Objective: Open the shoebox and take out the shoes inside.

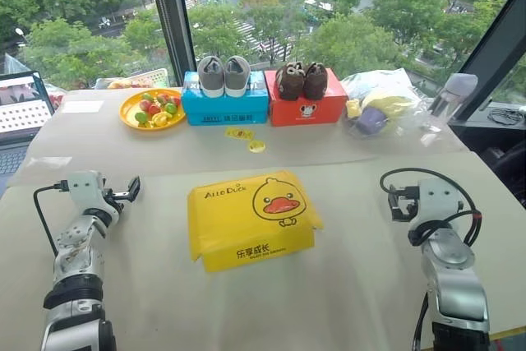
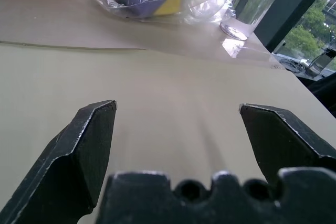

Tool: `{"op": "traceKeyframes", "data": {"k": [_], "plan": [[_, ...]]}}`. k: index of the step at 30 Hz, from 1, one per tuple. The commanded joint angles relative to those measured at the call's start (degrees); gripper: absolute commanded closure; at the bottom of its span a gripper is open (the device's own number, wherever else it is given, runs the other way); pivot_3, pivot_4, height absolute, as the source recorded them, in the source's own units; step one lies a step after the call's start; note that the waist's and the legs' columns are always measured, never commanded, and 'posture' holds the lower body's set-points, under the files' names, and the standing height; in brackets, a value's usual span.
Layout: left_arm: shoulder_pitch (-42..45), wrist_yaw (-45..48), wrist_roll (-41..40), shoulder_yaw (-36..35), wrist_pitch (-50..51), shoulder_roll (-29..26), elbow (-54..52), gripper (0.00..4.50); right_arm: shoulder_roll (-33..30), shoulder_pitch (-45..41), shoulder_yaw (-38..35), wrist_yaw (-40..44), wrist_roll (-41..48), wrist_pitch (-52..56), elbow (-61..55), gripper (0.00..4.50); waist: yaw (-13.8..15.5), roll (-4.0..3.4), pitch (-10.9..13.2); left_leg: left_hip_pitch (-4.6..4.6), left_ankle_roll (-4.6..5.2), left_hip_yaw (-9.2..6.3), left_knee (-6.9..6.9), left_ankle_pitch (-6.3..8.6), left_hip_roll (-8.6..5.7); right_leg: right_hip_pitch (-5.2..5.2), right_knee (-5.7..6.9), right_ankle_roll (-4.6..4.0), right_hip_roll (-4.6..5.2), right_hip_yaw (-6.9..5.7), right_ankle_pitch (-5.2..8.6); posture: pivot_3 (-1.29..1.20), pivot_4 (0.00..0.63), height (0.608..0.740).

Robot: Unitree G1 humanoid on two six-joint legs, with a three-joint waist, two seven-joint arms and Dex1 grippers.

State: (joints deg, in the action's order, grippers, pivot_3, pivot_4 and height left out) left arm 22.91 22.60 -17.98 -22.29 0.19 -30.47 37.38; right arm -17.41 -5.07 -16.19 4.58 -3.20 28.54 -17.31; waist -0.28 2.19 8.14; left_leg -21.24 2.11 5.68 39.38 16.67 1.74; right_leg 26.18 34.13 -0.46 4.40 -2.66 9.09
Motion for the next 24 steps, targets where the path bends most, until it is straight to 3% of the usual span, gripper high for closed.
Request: {"op": "traceKeyframes", "data": {"k": [1, 5, 8, 15, 24], "plan": [[-0.6, 1.7, 1.0, 1.8, -0.1, 0.2, -2.6, 0.00, -0.7, -0.3, 0.0, 0.0, 0.1, -0.6, -1.0, 0.02, 0.0, 0.00, 0.0, 0.00, 0.00, 0.00, 0.00, 0.00, 0.00, 0.00, 0.00, 0.00, 0.00, 0.00, 0.00, 0.00, 0.150, 0.731], [-6.4, 14.2, 0.9, 8.7, 2.4, -2.0, -13.4, 0.00, -2.9, 0.1, 1.5, 5.6, 2.7, 1.2, -3.1, 0.02, -0.2, -0.01, 0.0, -0.01, 0.01, 0.02, 0.00, 0.01, -0.02, 0.00, 0.00, -0.05, 0.01, 0.04, -0.03, 0.00, 0.150, 0.731], [-13.6, 29.4, -3.4, 11.9, 6.7, -9.2, -25.1, 0.00, -7.2, 1.3, 3.0, 14.7, 8.2, 4.8, -7.0, 0.02, -0.7, -0.03, 0.0, -0.02, 0.06, 0.04, 0.00, 0.04, -0.01, 0.01, -0.02, -0.08, -0.01, 0.09, -0.02, 0.00, 0.150, 0.731], [-21.8, 45.5, -6.0, 14.6, 16.4, -22.2, -35.0, 0.00, -14.7, -0.4, 3.4, 27.1, 20.4, 13.1, -12.6, 0.02, -0.7, -0.17, 0.1, 0.05, 0.07, 0.10, 0.00, 0.10, 0.10, 0.11, 0.07, 0.09, -0.10, 0.14, 0.38, 0.00, 0.150, 0.731], [-19.2, 48.7, -3.2, 18.7, 14.6, -21.2, -35.4, 0.00, -15.9, -6.1, 13.7, 29.8, 18.5, 10.5, -7.2, 0.02, 0.3, -0.23, 0.2, 0.02, 0.09, 0.13, 0.01, 0.11, 0.03, 0.10, 0.04, -0.04, -0.07, 0.16, 0.47, 0.00, 0.150, 0.731]]}}
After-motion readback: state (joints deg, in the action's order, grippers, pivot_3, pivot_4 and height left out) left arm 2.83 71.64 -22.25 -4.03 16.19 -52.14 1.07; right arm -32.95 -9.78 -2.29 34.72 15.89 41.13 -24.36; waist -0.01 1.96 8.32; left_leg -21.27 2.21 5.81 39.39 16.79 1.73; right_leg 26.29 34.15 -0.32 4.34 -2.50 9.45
